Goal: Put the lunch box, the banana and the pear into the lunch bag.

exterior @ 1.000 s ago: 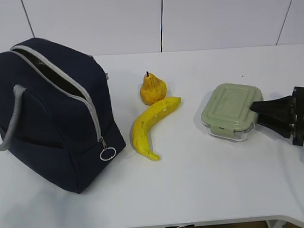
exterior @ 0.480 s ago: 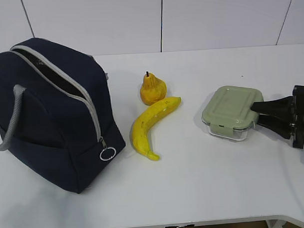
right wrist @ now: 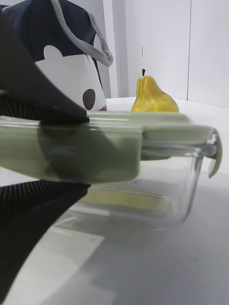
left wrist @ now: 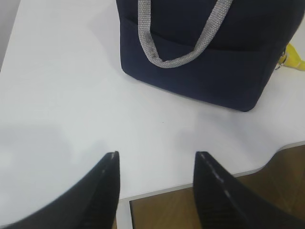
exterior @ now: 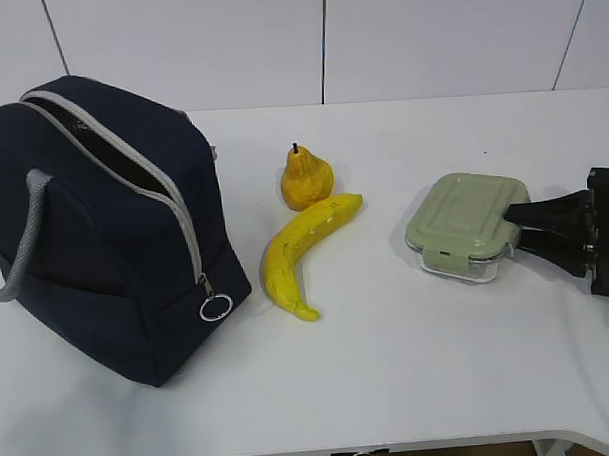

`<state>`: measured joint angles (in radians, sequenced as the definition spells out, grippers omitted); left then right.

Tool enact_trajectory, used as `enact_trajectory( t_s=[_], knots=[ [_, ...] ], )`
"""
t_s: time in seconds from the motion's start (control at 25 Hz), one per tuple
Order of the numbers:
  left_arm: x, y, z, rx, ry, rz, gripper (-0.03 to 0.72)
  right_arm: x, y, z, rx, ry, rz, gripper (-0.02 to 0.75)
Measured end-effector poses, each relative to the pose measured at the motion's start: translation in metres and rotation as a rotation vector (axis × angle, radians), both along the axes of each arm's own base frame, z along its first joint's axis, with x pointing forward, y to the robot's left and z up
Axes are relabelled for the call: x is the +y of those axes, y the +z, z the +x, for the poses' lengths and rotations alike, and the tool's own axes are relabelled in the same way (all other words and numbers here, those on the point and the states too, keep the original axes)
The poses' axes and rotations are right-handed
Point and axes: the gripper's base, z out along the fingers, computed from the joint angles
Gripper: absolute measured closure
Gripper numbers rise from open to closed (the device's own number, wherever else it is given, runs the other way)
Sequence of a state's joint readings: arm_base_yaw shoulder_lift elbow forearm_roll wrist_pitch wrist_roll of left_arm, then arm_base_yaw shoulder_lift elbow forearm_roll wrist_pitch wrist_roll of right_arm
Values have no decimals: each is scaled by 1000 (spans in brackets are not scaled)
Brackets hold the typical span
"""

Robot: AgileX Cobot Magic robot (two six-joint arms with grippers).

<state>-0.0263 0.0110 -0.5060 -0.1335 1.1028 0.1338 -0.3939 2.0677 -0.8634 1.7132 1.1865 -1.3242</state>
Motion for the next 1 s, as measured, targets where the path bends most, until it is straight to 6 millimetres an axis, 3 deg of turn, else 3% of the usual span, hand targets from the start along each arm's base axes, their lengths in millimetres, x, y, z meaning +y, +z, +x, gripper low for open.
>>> enact_trajectory(
  t_s=[1.0],
  knots=[
    [0,0,0,0,0,0,330,-2,21,-2,54,-37,-33,454]
  ],
)
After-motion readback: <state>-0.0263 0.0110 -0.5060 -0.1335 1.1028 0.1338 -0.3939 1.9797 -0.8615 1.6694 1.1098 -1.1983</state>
